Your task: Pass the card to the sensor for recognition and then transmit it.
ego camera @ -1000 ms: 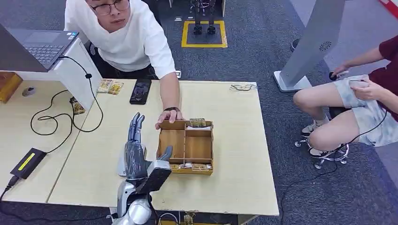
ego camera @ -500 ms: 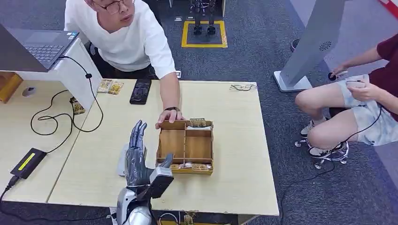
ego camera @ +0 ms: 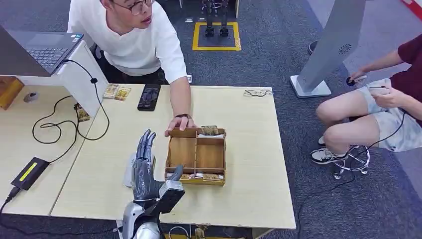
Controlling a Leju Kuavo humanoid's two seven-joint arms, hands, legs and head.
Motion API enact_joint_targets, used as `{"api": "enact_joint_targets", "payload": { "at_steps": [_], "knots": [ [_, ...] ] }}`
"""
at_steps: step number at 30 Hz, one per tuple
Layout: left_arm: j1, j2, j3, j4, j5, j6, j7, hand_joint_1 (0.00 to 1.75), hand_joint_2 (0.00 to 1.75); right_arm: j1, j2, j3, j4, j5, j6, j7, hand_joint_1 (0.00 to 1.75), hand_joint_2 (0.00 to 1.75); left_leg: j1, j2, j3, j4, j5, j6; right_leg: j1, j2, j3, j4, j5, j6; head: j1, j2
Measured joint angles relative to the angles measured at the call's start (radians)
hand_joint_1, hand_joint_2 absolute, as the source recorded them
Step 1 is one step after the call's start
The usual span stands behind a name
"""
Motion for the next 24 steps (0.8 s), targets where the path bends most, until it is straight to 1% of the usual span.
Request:
{"api": "enact_joint_targets", "payload": {
  "at_steps": [5, 13, 24],
  "knots": [
    [0.003, 0.0, 0.0, 0.0, -0.004, 0.0, 0.011, 0.0, 1.75, 0.002, 0.005, 0.003, -0.009, 0.0, 0.009, 0.006, 0.0, 1.75, 0.0, 0.0, 0.0, 0.0, 0.0, 0.0, 0.0, 0.0, 0.0, 0.0, 0.0, 0.0, 0.0, 0.0],
    [0.011, 0.0, 0.0, -0.006, -0.008, 0.0, 0.01, 0.0, 1.75, 0.002, 0.013, 0.009, -0.019, 0.0, 0.017, 0.01, 0.0, 1.75, 0.0, 0.0, 0.0, 0.0, 0.0, 0.0, 0.0, 0.0, 0.0, 0.0, 0.0, 0.0, 0.0, 0.0],
    [0.005, 0.001, 0.002, -0.015, -0.006, 0.0, 0.01, 0.0, 1.75, 0.0, 0.013, 0.016, -0.018, 0.0, 0.016, -0.005, 0.0, 1.75, 0.0, 0.0, 0.0, 0.0, 0.0, 0.0, 0.0, 0.0, 0.0, 0.0, 0.0, 0.0, 0.0, 0.0]
  ]
}}
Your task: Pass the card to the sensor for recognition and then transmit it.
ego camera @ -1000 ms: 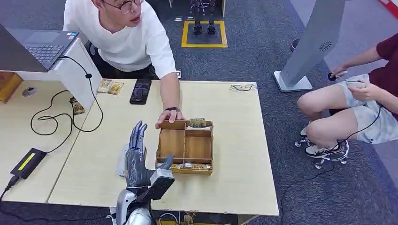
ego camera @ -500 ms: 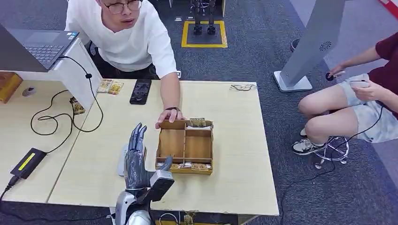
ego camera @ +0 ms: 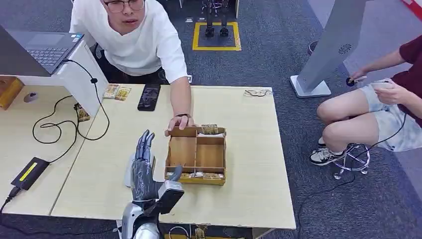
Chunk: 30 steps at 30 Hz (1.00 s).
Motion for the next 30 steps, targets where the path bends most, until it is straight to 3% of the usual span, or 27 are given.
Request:
{"api": "enact_joint_targets", "payload": {
  "at_steps": [8, 30],
  "knots": [
    [-0.043, 0.01, 0.003, 0.0, 0.025, 0.0, -0.037, 0.0, 1.75, -0.01, -0.008, 0.0, 0.032, 0.0, -0.022, -0.005, 0.0, 1.75, 0.0, 0.0, 0.0, 0.0, 0.0, 0.0, 0.0, 0.0, 0.0, 0.0, 0.0, 0.0, 0.0, 0.0],
    [-0.057, 0.015, 0.022, 0.0, 0.016, 0.0, -0.039, 0.0, 1.75, -0.015, -0.02, -0.002, 0.069, 0.0, -0.037, -0.01, 0.0, 1.75, 0.0, 0.0, 0.0, 0.0, 0.0, 0.0, 0.0, 0.0, 0.0, 0.0, 0.0, 0.0, 0.0, 0.0]
  ]
}}
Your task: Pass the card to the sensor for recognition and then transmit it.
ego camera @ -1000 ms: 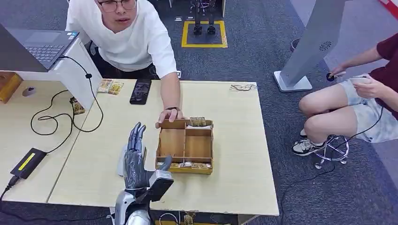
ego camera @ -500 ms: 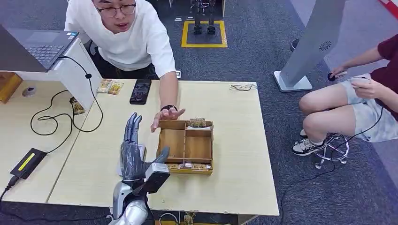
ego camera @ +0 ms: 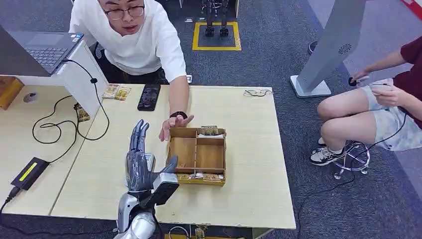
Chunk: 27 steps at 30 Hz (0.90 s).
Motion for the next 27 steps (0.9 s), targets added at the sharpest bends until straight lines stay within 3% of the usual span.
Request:
{"api": "enact_joint_targets", "payload": {
  "at_steps": [27],
  "knots": [
    [0.08, -0.011, 0.014, -0.039, -0.049, 0.001, 0.008, 0.0, 1.75, 0.018, 0.021, 0.0, -0.061, 0.0, 0.027, 0.008, 0.0, 1.75, 0.0, 0.0, 0.0, 0.0, 0.0, 0.0, 0.0, 0.0, 0.0, 0.0, 0.0, 0.0, 0.0, 0.0]
  ]
}}
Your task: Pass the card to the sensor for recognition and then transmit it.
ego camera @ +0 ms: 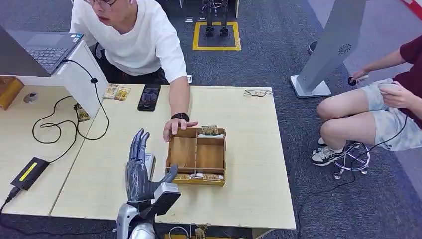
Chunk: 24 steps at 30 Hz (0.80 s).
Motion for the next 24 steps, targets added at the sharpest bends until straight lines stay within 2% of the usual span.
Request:
{"api": "enact_joint_targets", "payload": {
  "at_steps": [9, 19, 24],
  "knots": [
    [0.01, -0.001, 0.002, -0.015, -0.013, 0.0, -0.025, 0.0, 1.75, 0.004, 0.006, 0.0, -0.018, 0.0, 0.004, 0.001, 0.0, 1.75, 0.0, 0.0, 0.0, 0.0, 0.0, 0.0, 0.0, 0.0, 0.0, 0.0, 0.0, 0.0, 0.0, 0.0],
    [0.012, 0.003, -0.017, -0.029, -0.026, 0.0, -0.027, 0.0, 1.75, 0.008, 0.014, -0.003, -0.05, 0.0, 0.032, -0.007, 0.0, 1.75, 0.0, 0.0, 0.0, 0.0, 0.0, 0.0, 0.0, 0.0, 0.0, 0.0, 0.0, 0.0, 0.0, 0.0],
    [0.012, 0.007, -0.029, -0.029, -0.019, 0.0, -0.054, 0.0, 1.75, 0.01, 0.016, -0.003, -0.069, 0.0, 0.043, -0.019, 0.0, 1.75, 0.0, 0.0, 0.0, 0.0, 0.0, 0.0, 0.0, 0.0, 0.0, 0.0, 0.0, 0.0, 0.0, 0.0]
  ]
}}
